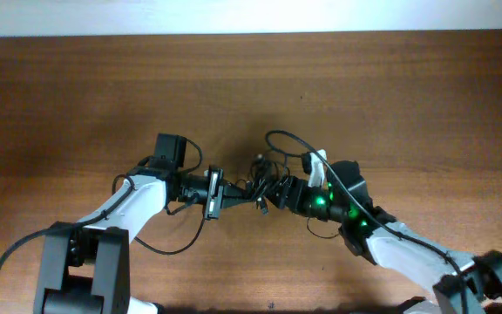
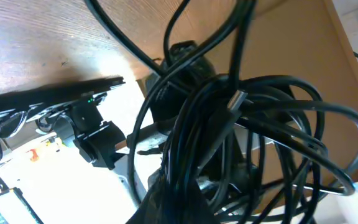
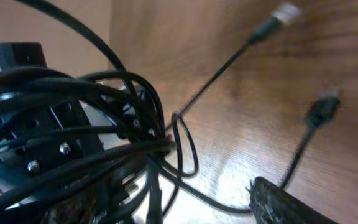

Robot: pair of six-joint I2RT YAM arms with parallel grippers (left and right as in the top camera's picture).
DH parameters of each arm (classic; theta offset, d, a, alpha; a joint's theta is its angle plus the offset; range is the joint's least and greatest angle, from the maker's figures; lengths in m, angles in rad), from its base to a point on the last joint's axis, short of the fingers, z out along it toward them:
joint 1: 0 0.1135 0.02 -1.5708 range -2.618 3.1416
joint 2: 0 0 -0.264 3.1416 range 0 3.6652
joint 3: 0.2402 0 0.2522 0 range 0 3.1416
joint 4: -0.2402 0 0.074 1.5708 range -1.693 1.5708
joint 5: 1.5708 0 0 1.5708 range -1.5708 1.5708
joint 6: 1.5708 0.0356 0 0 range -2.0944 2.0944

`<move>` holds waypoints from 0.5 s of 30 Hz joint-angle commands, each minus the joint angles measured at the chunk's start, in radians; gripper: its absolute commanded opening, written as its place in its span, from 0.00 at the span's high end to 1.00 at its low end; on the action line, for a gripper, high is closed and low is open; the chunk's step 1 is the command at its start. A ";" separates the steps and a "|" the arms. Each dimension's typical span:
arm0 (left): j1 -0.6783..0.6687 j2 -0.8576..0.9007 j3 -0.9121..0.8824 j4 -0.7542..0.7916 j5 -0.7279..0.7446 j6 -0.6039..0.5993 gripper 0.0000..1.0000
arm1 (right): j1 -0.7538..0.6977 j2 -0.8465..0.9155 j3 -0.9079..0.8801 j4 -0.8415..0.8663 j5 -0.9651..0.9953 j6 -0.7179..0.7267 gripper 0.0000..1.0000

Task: Untangle cables

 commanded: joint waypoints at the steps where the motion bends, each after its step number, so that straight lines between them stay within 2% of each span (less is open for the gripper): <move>1: 0.004 -0.018 -0.005 0.002 0.106 0.027 1.00 | 0.013 0.021 0.012 -0.014 0.153 -0.002 0.51; 3: 0.006 -0.018 -0.005 0.039 0.159 0.079 1.00 | 0.006 0.021 0.014 -0.079 0.285 -0.003 0.81; 5: 0.018 -0.018 -0.005 0.117 0.162 0.153 1.00 | -0.018 0.021 0.031 -0.151 0.337 -0.003 0.94; 6: 0.028 -0.018 -0.005 0.158 0.165 0.190 1.00 | -0.038 0.019 0.047 -0.214 0.353 -0.004 0.96; 8: 0.055 -0.018 -0.005 0.195 0.183 0.214 1.00 | -0.088 0.012 0.097 -0.371 0.370 -0.040 0.96; 10: 0.076 -0.018 -0.005 0.227 0.151 0.214 0.97 | -0.116 -0.010 0.157 -0.513 0.343 -0.148 0.95; 11: 0.076 -0.018 -0.005 0.227 0.094 0.213 0.92 | -0.116 -0.028 0.199 -0.591 0.290 -0.225 0.82; 13: 0.076 -0.018 -0.005 0.227 0.020 0.205 0.86 | -0.116 -0.056 0.266 -0.721 0.178 -0.282 0.59; 15: 0.076 -0.018 -0.005 0.227 -0.039 0.205 0.82 | -0.115 -0.088 0.320 -0.846 0.116 -0.282 0.56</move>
